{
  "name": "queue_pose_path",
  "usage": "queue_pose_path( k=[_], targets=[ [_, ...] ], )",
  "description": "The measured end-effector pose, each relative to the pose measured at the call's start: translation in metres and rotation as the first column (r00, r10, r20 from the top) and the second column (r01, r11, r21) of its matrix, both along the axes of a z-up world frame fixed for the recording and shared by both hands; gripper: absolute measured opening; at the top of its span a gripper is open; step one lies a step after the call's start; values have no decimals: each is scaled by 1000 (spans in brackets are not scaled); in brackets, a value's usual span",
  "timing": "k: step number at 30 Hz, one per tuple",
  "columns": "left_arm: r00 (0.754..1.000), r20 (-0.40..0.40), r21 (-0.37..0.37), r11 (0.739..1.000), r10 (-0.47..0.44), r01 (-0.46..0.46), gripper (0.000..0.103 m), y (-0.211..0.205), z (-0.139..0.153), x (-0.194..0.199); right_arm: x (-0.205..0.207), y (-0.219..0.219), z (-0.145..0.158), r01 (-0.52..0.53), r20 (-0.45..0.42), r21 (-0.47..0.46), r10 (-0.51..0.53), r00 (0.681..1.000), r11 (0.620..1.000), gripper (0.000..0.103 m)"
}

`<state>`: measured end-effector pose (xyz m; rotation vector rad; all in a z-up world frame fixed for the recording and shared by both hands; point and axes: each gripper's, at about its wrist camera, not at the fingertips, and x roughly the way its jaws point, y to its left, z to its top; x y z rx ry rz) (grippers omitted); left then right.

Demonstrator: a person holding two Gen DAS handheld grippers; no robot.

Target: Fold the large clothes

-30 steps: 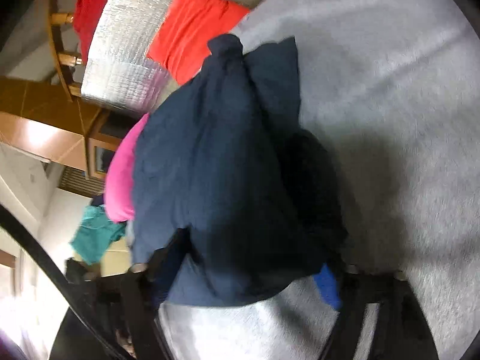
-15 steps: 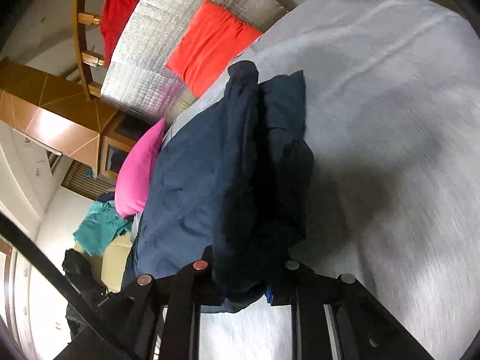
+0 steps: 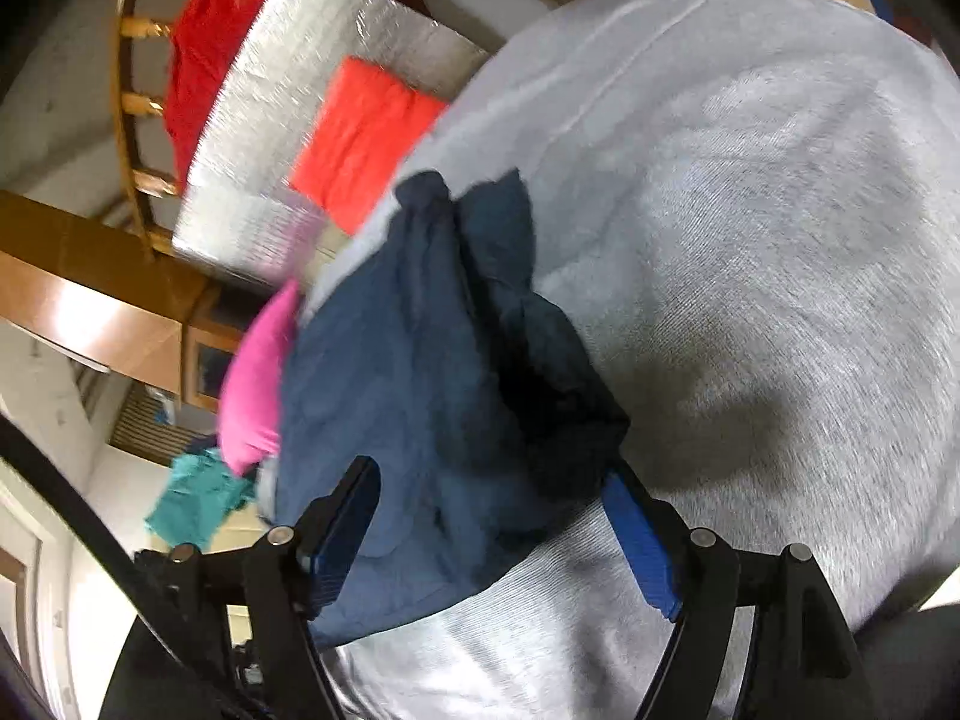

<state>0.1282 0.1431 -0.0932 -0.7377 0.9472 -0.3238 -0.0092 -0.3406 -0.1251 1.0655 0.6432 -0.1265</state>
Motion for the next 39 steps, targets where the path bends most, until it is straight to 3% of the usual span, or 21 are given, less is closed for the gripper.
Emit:
queue_pose_path(
  k=[3, 6, 10, 13, 15, 19, 23, 25, 29, 31, 32, 34, 36, 39],
  targets=[
    [988, 137, 215, 972, 65, -94, 81, -12, 30, -11, -11, 4, 12, 22, 15, -79, -21, 1000, 997, 79],
    [939, 340, 376, 909, 44, -179, 81, -32, 65, -32, -14, 6, 25, 40, 14, -183, -38, 999, 982, 79],
    [847, 531, 521, 788, 3, -329, 81, -61, 96, -61, -7, 22, 44, 53, 14, -277, -51, 999, 959, 79],
    [758, 650, 584, 673, -52, -454, 83, -82, 111, -84, -12, 24, 57, 66, 43, -328, -55, 998, 942, 79],
    [734, 673, 616, 619, -92, -488, 85, -92, 116, -89, -12, 26, 60, 67, 49, -339, -53, 997, 939, 79],
    [739, 659, 660, 577, -139, -480, 90, -105, 117, -73, -9, 27, 55, 36, 35, -316, -26, 999, 948, 79],
    [714, 684, 666, 528, -149, -527, 90, -113, 123, -64, -3, 28, 51, 27, 16, -312, -23, 1000, 950, 79],
    [721, 679, 679, 490, -135, -547, 90, -115, 121, -55, -1, 26, 48, 27, 10, -301, -25, 1000, 953, 79],
    [750, 650, 725, 396, -123, -563, 91, -117, 104, -40, 1, 27, 45, 20, 1, -296, -21, 1000, 955, 79],
    [752, 649, 740, 322, -113, -590, 91, -119, 100, -37, 2, 29, 44, 13, -6, -305, -16, 1000, 952, 79],
    [733, 672, 731, 251, -104, -635, 91, -120, 100, -39, 3, 29, 44, 14, -6, -304, -17, 1000, 952, 79],
    [682, 726, 687, 140, -92, -713, 91, -121, 102, -47, 3, 29, 44, 26, -6, -304, -29, 1000, 952, 79],
    [644, 759, 651, 105, -91, -752, 93, -119, 105, -55, 3, 29, 44, 32, -9, -311, -37, 999, 950, 79],
    [622, 778, 628, 99, -83, -772, 98, -116, 107, -59, 6, 30, 42, 26, -20, -309, -34, 999, 951, 79]
  ],
)
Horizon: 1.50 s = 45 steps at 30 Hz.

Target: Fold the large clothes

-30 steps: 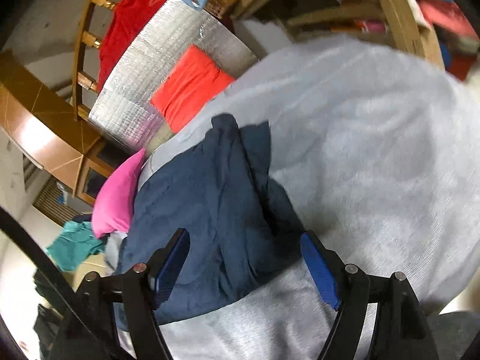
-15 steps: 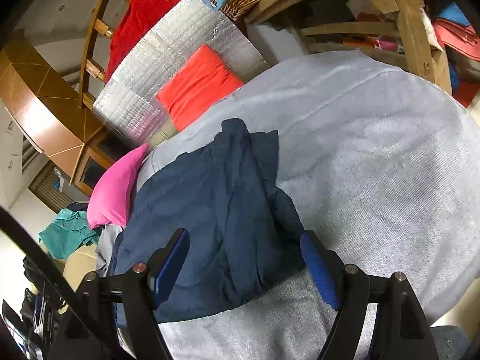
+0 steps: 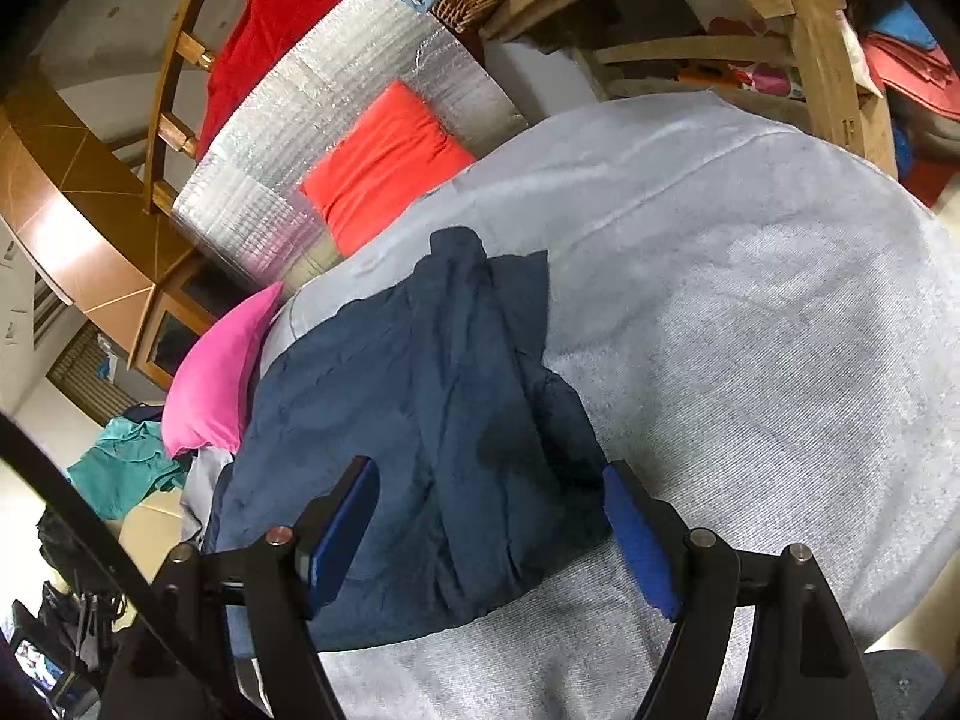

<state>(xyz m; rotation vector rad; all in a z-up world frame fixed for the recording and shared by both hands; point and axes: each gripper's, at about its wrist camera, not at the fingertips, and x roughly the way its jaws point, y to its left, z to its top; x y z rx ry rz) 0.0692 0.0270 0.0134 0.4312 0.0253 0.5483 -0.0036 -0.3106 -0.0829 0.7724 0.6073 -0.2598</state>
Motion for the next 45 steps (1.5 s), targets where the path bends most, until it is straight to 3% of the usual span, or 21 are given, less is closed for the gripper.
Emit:
queue_pose_path(
  k=[6, 19, 25, 30, 33, 36, 38, 39, 42, 45],
  targets=[
    [998, 50, 7, 999, 43, -43, 98, 7, 2, -5, 2, 6, 0, -10, -10, -18, 9, 1000, 1000, 79],
    [998, 63, 8, 1000, 6, -7, 99, 7, 0, -4, 4, 0, -3, -4, -3, 38, 4, 1000, 999, 79],
    [1000, -7, 8, 1000, -20, 20, 99, 6, -6, 7, 24, -13, 16, -32, -3, 19, 32, 999, 999, 79],
    [997, -51, -16, 998, -56, 56, 99, 3, -6, 14, 91, -31, 39, -129, -42, 51, 131, 991, 990, 79],
    [986, -109, -94, 989, -124, 114, 99, 5, 6, 31, 124, -40, 48, -160, -39, 17, 161, 986, 987, 79],
    [976, -133, -147, 977, -175, 155, 99, 11, 12, 49, 127, -50, 39, -161, 26, 27, 160, 987, 987, 79],
    [969, -156, -164, 972, -192, 166, 99, 12, 8, 65, 127, -53, 22, -181, 16, 56, 180, 983, 982, 79],
    [964, -172, -172, 969, -204, 175, 99, 12, 7, 72, 132, -53, 14, -187, -36, 61, 189, 981, 980, 79],
    [924, -256, -250, 942, -285, 222, 99, 12, 6, 110, 141, -51, 14, -235, -57, 8, 235, 970, 972, 79],
    [797, -401, -474, 847, -451, 241, 99, 25, -2, 175, 151, -51, 5, -265, -66, 41, 267, 961, 963, 79]
  ],
)
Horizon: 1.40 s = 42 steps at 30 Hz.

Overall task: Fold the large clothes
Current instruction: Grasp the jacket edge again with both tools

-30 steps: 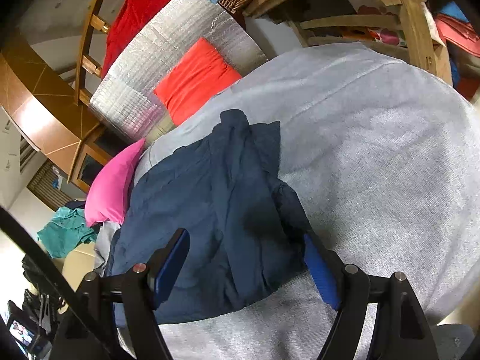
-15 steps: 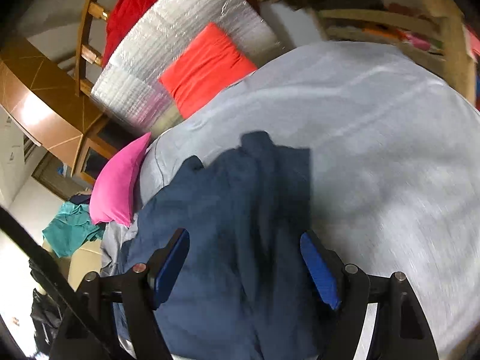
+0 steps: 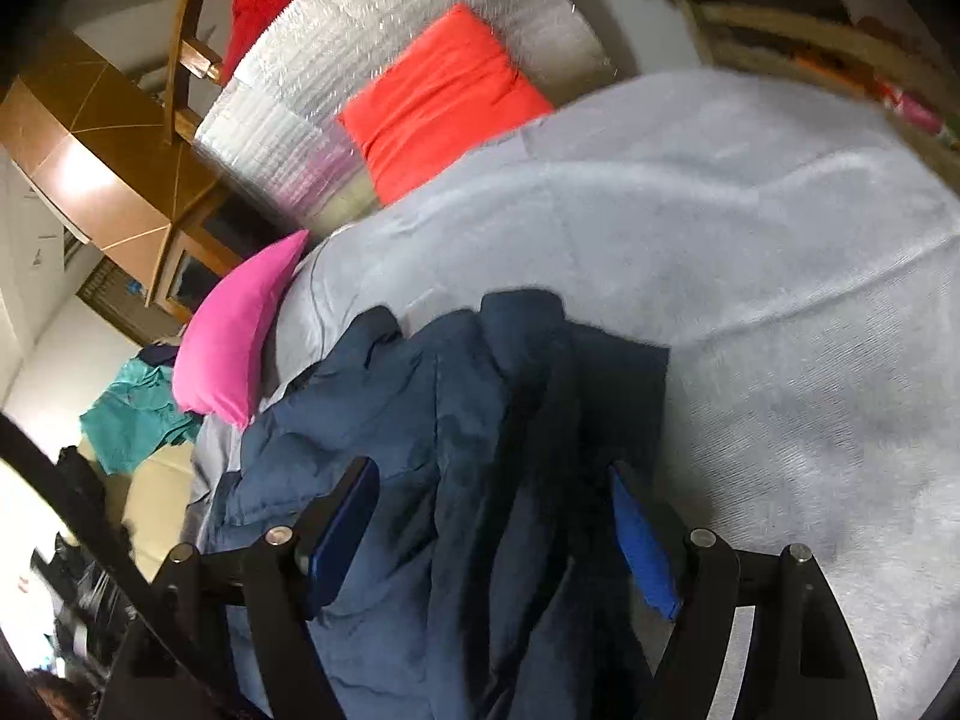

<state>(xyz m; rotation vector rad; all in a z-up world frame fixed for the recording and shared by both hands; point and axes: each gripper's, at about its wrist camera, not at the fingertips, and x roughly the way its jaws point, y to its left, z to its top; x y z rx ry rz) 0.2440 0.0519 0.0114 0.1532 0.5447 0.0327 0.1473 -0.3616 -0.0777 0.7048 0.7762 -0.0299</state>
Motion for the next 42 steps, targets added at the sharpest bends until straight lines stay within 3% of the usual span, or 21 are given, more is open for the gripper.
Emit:
queue_pose_path(
  k=[3, 5, 7, 9, 11, 13, 14, 16, 17, 19, 22, 24, 27, 29, 31, 32, 33, 35, 39, 42],
  targets=[
    [973, -222, -145, 989, -63, 31, 99, 18, -28, 54, 7, 0, -2, -23, -27, -19, 22, 999, 1000, 79],
    [949, -296, -290, 957, -107, 17, 99, 37, -53, 66, 7, -3, -2, -30, -18, -13, 30, 999, 999, 79],
    [923, -375, -351, 935, -82, -60, 98, 51, -72, 69, 8, -10, -7, -26, -34, -12, 25, 999, 1000, 79],
    [919, -370, -407, 913, -134, -31, 98, 57, -73, 73, 12, -18, -10, -16, -56, -22, 15, 998, 1000, 79],
    [910, -387, -412, 911, -147, -28, 98, 61, -75, 79, 18, -24, -10, -22, -37, 27, 23, 999, 999, 79],
    [895, -415, -460, 886, -163, -52, 98, 67, -82, 84, 28, -27, -14, -40, -44, 65, 43, 998, 997, 79],
    [888, -427, -482, 874, -168, -66, 91, 68, -86, 86, 32, -28, -18, -37, -65, 63, 41, 997, 997, 74],
    [886, -437, -479, 874, -157, -82, 74, 67, -87, 86, 34, -30, -21, -20, -100, 40, 24, 995, 999, 56],
    [894, -420, -485, 872, -158, -74, 71, 67, -83, 84, 31, -30, -18, -15, -98, 22, 17, 995, 1000, 52],
    [914, -359, -521, 853, -189, -28, 70, 65, -69, 79, 23, -30, -3, -17, -32, 4, 17, 999, 1000, 50],
    [926, -309, -526, 850, -217, 24, 71, 50, -57, 73, 23, -29, 3, -29, 16, 27, 29, 999, 999, 50],
    [916, -318, -485, 872, -244, 63, 71, 29, -59, 75, 29, -18, 1, -59, 1, -7, 59, 998, 998, 46],
    [881, -395, -392, 915, -262, 96, 67, 7, -75, 82, 34, -3, 1, -78, -24, -82, 77, 997, 994, 26],
    [872, -412, -384, 918, -264, 96, 49, 3, -81, 83, 35, 1, 2, -82, -34, -117, 78, 996, 990, 15],
    [891, -369, -416, 904, -264, 96, 34, 9, -73, 78, 32, 4, 8, -66, -25, -139, 63, 998, 988, 9],
    [903, -342, -435, 895, -259, 92, 14, 13, -67, 75, 29, 6, 14, -58, -7, -148, 58, 998, 987, 8],
    [922, -308, -437, 896, -233, 81, 14, 16, -60, 72, 27, 6, 23, -50, 21, -167, 55, 998, 985, 8],
    [936, -271, -446, 891, -225, 85, 10, 20, -56, 72, 22, 8, 38, -28, 73, -186, 42, 996, 982, 7],
    [945, -261, -393, 916, -197, 82, 9, 14, -56, 81, 32, 6, 36, -9, 59, -203, 21, 998, 979, 7],
    [942, -282, -397, 916, -182, 58, 8, 11, -61, 96, 41, 0, 32, 11, 57, -212, 1, 998, 977, 6]
  ],
)
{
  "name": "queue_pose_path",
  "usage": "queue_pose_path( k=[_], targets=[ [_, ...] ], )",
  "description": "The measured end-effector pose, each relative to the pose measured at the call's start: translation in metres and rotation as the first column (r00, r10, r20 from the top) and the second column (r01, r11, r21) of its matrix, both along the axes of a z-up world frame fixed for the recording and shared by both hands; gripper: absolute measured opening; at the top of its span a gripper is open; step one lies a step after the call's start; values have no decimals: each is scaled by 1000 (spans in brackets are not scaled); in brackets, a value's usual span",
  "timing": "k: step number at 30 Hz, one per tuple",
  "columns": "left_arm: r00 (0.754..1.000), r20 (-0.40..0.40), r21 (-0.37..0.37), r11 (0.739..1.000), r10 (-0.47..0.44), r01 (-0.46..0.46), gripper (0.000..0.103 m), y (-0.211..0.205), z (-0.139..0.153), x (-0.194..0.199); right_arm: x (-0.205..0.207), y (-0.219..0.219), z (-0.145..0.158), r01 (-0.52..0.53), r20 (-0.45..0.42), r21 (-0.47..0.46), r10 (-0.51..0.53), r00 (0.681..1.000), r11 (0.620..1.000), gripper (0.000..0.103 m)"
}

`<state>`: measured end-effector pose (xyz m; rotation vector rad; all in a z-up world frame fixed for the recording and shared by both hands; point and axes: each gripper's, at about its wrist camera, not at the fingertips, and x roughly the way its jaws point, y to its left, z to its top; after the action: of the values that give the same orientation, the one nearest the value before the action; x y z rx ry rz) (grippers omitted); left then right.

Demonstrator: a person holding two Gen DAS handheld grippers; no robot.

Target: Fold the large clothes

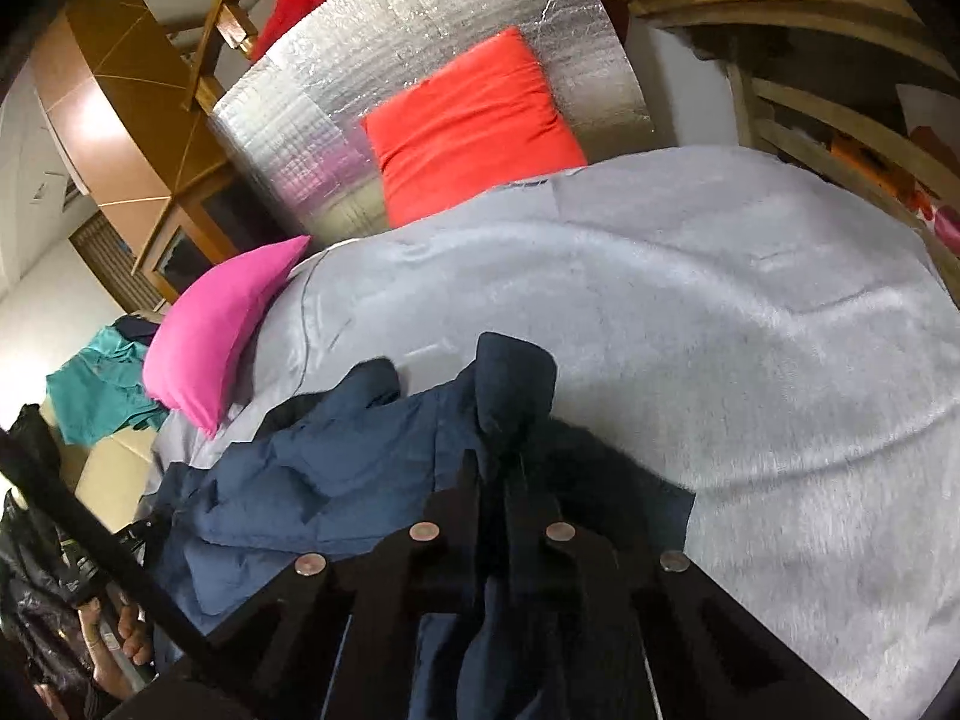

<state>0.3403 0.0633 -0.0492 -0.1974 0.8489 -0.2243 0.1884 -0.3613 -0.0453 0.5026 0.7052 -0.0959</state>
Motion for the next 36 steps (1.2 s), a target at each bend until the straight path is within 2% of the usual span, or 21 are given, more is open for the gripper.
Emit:
queue_pose_path(
  k=[1, 3, 6, 8, 9, 10, 11, 12, 13, 14, 15, 16, 19, 23, 25, 28, 29, 33, 34, 35, 36],
  targets=[
    [1000, -6, 9, 1000, 0, 0, 9, -1, -3, 3, 4, -1, -2, 7, -6, -1, -7, 1000, 1000, 6],
    [999, -33, 58, 998, 5, -3, 9, -8, -15, 10, 19, -3, -24, -4, -85, 1, 5, 996, 1000, 6],
    [993, -99, 144, 989, 57, -43, 22, -17, -40, 19, 35, 1, -51, -33, -162, 37, 38, 986, 999, 8],
    [992, -92, 138, 987, 90, -77, 24, -16, -41, 18, 35, 6, -49, -33, -160, -6, 32, 987, 999, 9],
    [991, -91, 140, 987, 97, -84, 28, -16, -38, 16, 33, 7, -48, -35, -156, -9, 33, 987, 999, 9],
    [990, -87, 146, 985, 109, -95, 42, -14, -35, 13, 31, 6, -48, -37, -148, 2, 37, 988, 999, 11],
    [990, -77, 142, 984, 116, -104, 63, -12, -30, 8, 28, 5, -47, -39, -141, 16, 41, 989, 999, 17],
    [991, -64, 139, 984, 120, -110, 72, -10, -27, 6, 25, 0, -46, -38, -127, 45, 44, 991, 998, 23],
    [990, -36, 138, 982, 133, -127, 79, -5, -22, 1, 20, -5, -43, -26, -112, 76, 35, 993, 997, 42],
    [989, -19, 136, 981, 143, -140, 79, -2, -20, 0, 17, -6, -41, -15, -102, 96, 25, 994, 995, 71],
    [988, -6, 131, 980, 153, -151, 80, 2, -16, -4, 10, -11, -38, 1, -71, 127, 8, 997, 992, 80],
    [987, -6, 129, 979, 159, -157, 83, 7, -14, -7, 4, -15, -34, 16, -45, 145, -9, 999, 989, 82],
    [989, -38, 118, 984, 141, -135, 83, 18, -12, -11, -4, -26, -36, 35, -58, 208, -24, 998, 978, 82],
    [984, -150, -5, 996, 92, -93, 83, 37, -31, -7, -20, -49, -57, 103, -126, 333, -64, 990, 937, 82],
    [972, -224, -53, 995, 69, -82, 83, 37, -49, 3, -19, -55, -68, 93, -149, 385, -38, 988, 918, 82],
    [963, -263, -104, 991, 58, -88, 83, 37, -56, 6, -11, -55, -85, 45, -161, 493, 40, 986, 869, 82],
    [962, -266, -114, 990, 54, -87, 83, 37, -55, 7, -8, -52, -88, 36, -163, 501, 53, 985, 865, 82],
    [954, -296, -131, 988, 40, -82, 83, 34, -57, 14, 7, -36, -85, -10, -192, 411, 97, 977, 912, 80],
    [955, -293, -150, 985, 35, -82, 82, 34, -56, 16, 9, -35, -85, -8, -195, 399, 93, 976, 917, 75],
    [956, -292, -150, 986, 30, -77, 76, 33, -55, 19, 12, -35, -85, 4, -202, 388, 80, 976, 922, 66],
    [956, -291, -139, 988, 25, -68, 72, 31, -55, 21, 13, -34, -85, 10, -206, 384, 75, 976, 923, 62]
  ],
)
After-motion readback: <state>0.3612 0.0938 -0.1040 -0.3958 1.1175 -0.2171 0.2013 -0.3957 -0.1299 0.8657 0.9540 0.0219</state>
